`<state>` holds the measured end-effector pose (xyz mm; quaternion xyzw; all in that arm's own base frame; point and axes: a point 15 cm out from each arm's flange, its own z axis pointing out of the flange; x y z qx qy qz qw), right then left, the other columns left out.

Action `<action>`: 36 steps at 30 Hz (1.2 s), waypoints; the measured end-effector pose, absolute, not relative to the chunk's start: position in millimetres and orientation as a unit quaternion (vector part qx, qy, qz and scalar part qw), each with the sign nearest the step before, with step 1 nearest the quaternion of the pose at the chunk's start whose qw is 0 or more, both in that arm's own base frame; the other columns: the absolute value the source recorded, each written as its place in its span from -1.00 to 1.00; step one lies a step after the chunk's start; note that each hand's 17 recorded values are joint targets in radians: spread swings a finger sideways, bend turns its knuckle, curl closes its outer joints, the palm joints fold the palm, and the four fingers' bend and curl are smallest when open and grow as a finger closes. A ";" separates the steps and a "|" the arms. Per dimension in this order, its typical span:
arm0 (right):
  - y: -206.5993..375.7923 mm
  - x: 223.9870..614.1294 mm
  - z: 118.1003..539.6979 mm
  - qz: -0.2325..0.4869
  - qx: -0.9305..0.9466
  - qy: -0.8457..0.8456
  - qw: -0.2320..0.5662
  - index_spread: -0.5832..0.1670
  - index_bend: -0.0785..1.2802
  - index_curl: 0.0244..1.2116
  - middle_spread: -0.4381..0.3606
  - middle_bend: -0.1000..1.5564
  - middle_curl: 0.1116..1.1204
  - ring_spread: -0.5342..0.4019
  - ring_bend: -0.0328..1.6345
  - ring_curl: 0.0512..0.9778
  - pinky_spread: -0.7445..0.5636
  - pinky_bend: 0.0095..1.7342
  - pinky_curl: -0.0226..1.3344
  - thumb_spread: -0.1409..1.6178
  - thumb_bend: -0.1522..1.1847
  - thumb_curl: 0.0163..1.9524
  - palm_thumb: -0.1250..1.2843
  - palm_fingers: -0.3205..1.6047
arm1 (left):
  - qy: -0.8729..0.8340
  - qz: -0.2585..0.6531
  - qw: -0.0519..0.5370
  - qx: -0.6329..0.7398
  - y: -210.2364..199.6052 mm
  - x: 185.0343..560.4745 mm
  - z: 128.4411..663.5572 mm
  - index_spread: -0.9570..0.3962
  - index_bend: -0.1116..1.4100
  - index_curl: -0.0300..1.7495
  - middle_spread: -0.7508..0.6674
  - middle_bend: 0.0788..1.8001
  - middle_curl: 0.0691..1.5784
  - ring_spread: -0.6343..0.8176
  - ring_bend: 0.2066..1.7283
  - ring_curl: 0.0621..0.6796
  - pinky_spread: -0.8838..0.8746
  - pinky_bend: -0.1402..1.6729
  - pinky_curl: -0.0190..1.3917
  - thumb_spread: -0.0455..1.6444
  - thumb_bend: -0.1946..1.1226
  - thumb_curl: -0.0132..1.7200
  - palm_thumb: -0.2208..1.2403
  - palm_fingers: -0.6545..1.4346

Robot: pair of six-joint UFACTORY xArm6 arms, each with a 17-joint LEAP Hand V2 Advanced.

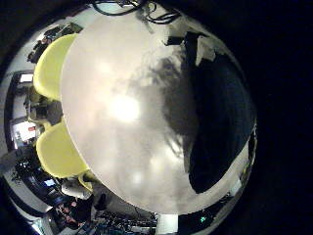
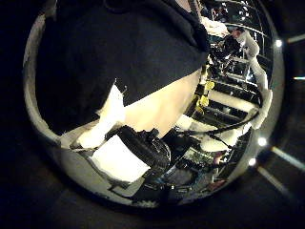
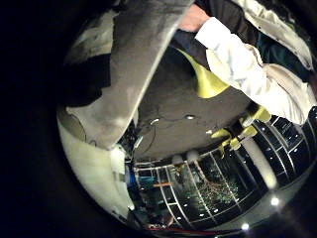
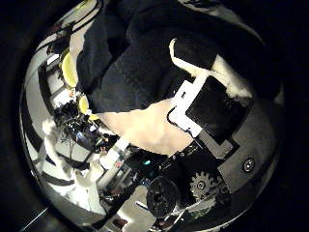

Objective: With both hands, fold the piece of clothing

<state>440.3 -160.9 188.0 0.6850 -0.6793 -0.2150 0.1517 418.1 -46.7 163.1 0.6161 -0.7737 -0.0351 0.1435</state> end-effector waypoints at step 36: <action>147.0 432.3 359.0 -0.048 0.873 -0.474 0.106 -0.22 0.57 0.35 -0.17 0.71 0.17 -0.29 0.71 0.31 -0.20 0.34 0.45 0.51 -0.76 -0.22 0.62 0.51 | -0.742 0.009 0.136 0.656 30.9 356.0 230.8 0.22 -0.60 -0.48 -0.09 -0.76 -0.51 -0.26 -0.39 -0.42 0.13 -0.60 -0.48 0.44 -0.73 -0.54 0.03 0.03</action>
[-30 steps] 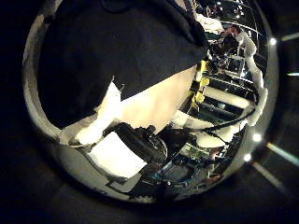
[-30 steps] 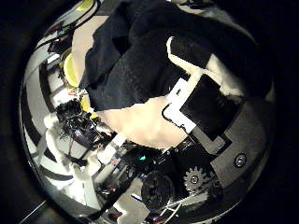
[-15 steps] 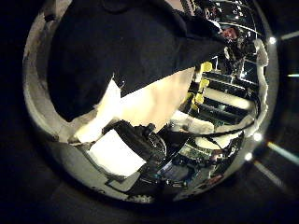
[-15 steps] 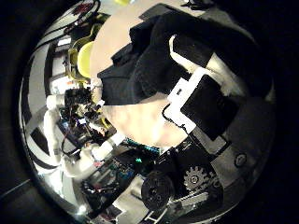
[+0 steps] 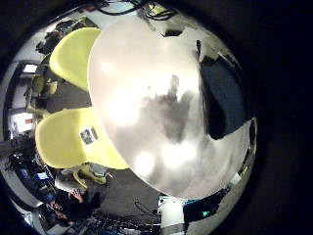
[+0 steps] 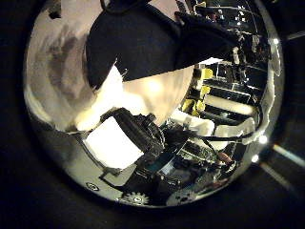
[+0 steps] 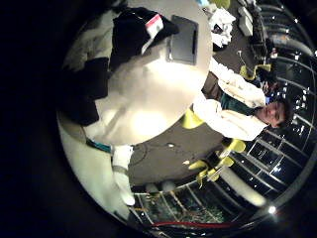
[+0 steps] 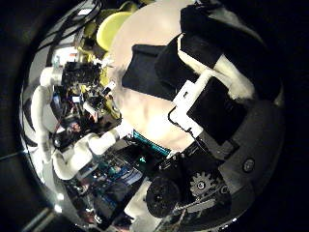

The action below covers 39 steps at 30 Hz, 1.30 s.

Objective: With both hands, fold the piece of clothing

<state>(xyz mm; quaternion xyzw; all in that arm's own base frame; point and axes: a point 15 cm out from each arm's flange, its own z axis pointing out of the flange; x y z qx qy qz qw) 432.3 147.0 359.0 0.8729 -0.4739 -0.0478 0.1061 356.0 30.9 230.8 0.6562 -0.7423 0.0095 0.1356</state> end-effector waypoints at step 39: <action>343.2 466.4 247.7 0.037 0.940 -0.335 0.050 -0.37 -0.54 0.02 -0.48 0.15 -0.14 -0.40 0.71 0.27 -0.43 0.41 0.36 0.49 -0.80 -0.26 0.30 -0.54 | -0.673 -0.002 0.130 0.728 102.3 302.9 226.2 0.04 -0.55 -0.28 -0.24 -0.75 -0.34 -0.40 -0.37 -0.33 -0.04 -0.53 -0.44 0.48 -0.72 -0.49 0.15 0.10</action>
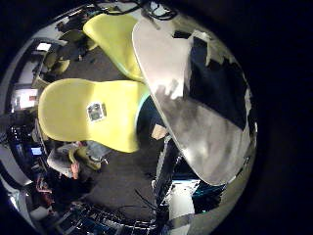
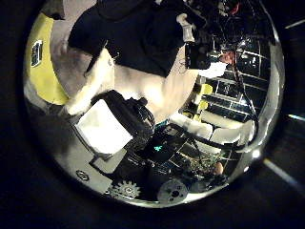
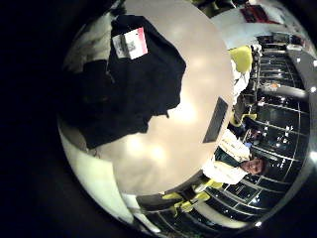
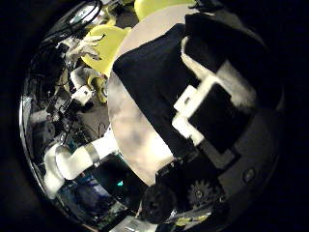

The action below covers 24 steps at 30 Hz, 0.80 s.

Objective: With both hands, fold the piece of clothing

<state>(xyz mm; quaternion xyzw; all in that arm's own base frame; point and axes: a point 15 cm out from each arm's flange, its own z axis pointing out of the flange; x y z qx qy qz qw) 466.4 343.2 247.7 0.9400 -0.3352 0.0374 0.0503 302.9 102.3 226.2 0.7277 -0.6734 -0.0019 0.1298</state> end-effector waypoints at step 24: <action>322.8 471.1 397.7 -0.093 0.918 -0.321 -0.214 -0.48 -0.67 -0.58 -0.19 -0.50 -0.55 -0.06 0.07 -0.40 0.30 -0.05 -0.12 0.33 -0.78 -0.20 0.56 -0.56 | -0.685 -0.002 0.135 0.716 92.4 307.7 224.1 0.03 -0.56 -0.21 -0.24 -0.76 -0.28 -0.39 -0.37 -0.29 -0.04 -0.52 -0.43 0.50 -0.73 -0.46 0.16 0.09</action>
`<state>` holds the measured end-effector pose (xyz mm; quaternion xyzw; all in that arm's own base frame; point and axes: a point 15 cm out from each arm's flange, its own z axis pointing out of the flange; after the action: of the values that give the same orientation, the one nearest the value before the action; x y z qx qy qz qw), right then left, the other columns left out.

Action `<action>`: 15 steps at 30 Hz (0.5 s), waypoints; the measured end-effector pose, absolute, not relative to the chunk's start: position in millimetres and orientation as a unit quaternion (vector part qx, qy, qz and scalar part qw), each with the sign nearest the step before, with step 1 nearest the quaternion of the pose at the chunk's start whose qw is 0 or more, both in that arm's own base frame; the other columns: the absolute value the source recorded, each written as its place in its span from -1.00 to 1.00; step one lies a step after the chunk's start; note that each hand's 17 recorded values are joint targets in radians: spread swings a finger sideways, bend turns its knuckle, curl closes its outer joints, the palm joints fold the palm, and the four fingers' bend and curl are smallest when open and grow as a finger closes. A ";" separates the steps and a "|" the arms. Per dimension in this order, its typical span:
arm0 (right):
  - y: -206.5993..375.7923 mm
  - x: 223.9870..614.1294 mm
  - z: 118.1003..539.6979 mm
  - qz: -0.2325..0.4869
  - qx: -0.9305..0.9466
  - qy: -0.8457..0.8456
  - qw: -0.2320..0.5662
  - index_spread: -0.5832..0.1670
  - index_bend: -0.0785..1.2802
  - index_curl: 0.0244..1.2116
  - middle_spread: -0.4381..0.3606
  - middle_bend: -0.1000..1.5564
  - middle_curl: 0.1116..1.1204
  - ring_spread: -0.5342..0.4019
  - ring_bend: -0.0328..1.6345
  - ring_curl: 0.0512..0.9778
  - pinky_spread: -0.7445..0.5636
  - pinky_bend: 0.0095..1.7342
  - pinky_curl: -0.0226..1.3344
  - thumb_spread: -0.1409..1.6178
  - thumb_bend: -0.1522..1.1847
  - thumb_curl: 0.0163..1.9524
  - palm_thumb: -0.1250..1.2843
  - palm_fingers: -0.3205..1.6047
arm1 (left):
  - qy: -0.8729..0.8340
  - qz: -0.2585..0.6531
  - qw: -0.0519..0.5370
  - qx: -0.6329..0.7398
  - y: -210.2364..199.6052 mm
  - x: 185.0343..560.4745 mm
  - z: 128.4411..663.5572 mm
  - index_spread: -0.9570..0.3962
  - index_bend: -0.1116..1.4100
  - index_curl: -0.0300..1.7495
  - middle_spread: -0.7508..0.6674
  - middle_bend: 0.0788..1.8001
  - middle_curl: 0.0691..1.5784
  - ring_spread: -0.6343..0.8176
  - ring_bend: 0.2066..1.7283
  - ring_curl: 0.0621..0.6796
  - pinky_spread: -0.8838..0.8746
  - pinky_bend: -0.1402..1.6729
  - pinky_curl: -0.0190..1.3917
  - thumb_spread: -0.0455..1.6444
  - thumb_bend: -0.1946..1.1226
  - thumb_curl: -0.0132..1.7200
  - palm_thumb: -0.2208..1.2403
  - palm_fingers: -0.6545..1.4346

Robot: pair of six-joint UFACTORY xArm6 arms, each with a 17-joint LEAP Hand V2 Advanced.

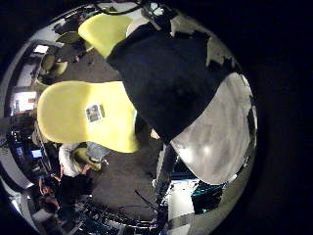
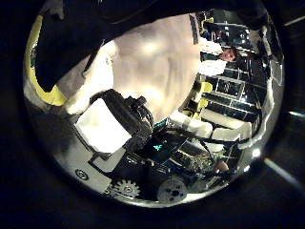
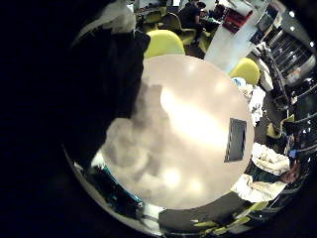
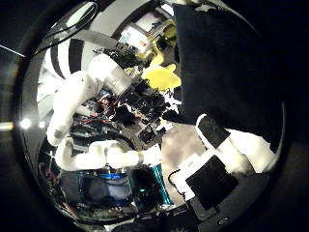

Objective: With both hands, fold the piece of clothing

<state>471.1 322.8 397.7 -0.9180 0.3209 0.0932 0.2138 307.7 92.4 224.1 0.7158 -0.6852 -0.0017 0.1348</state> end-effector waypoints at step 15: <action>251.4 489.7 396.5 0.105 -0.902 0.369 0.200 -0.45 -0.64 -0.60 -0.20 -0.47 -0.53 -0.13 0.09 -0.48 0.35 -0.07 -0.23 0.31 -0.79 -0.11 0.47 -0.52 | -0.689 -0.004 0.129 0.714 93.1 305.4 238.2 0.02 -0.56 -0.18 -0.25 -0.77 -0.25 -0.39 -0.37 -0.28 -0.04 -0.52 -0.43 0.50 -0.72 -0.45 0.16 0.09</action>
<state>489.7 251.4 396.5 -0.9016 0.3689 0.1050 0.1999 305.4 93.1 238.2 0.7136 -0.6886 -0.0042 0.1286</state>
